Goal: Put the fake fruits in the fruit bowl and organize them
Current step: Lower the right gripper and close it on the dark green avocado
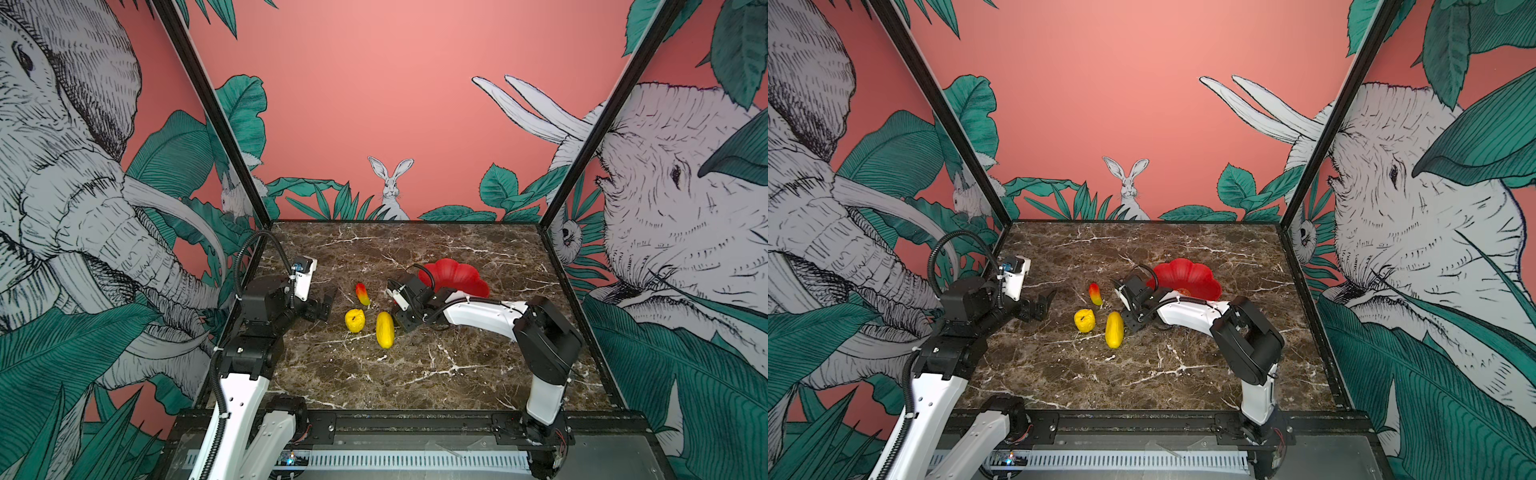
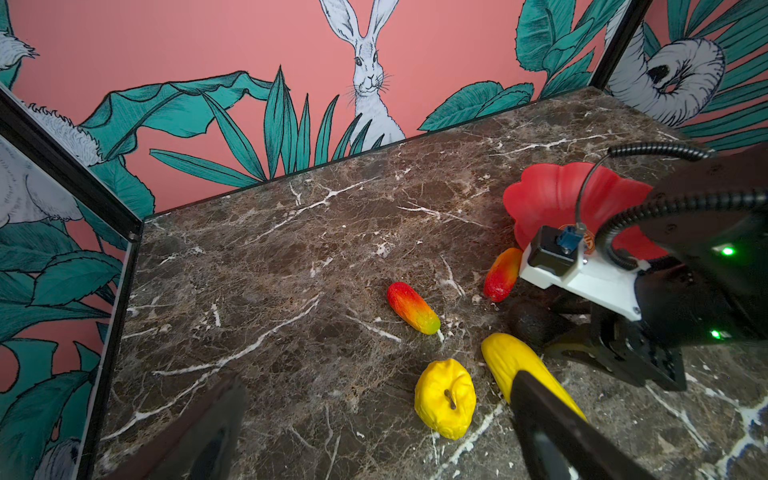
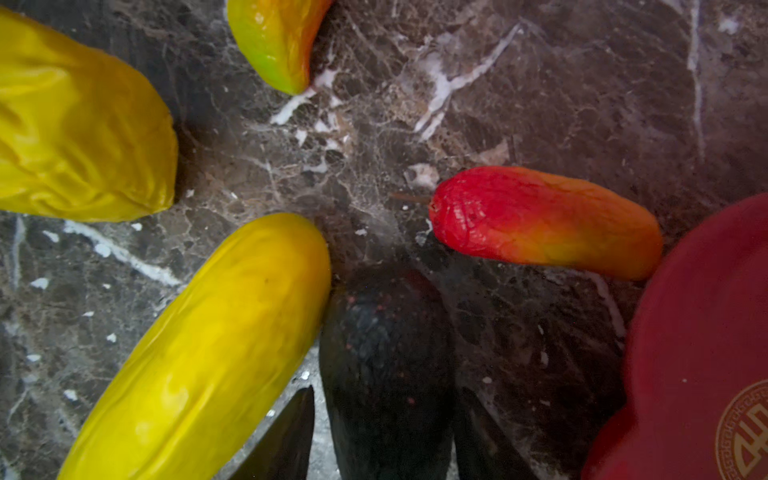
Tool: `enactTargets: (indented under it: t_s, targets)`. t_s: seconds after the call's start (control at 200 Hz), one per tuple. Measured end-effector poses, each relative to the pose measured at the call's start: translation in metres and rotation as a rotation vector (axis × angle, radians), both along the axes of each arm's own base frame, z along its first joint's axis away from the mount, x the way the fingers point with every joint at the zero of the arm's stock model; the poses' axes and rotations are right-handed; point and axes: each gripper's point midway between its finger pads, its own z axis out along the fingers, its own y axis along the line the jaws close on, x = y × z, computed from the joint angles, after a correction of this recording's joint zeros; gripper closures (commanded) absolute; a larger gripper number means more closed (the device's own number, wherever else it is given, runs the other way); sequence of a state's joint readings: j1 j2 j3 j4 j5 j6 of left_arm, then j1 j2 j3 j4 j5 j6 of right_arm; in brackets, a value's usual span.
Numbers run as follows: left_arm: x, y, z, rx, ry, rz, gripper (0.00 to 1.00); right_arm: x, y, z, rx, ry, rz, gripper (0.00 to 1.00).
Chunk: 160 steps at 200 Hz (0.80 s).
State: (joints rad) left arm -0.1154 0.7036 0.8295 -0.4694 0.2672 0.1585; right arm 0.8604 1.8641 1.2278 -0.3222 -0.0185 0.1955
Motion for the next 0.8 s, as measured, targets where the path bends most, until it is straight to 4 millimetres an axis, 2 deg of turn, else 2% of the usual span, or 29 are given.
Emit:
enactTargets:
  t_s: [0.325,0.515,0.8]
  targets:
    - [0.000,0.001,0.000,0.002,-0.001,0.004,0.00,0.010,0.016,-0.001,0.038,0.008,0.004,0.48]
    - [0.000,0.002,0.001,0.004,-0.003,0.009,0.00,0.010,0.020,0.001,0.055,0.008,0.006,0.70]
    - [0.001,0.003,0.000,0.010,-0.005,0.016,0.00,0.010,0.021,0.004,0.060,0.012,0.013,0.90]
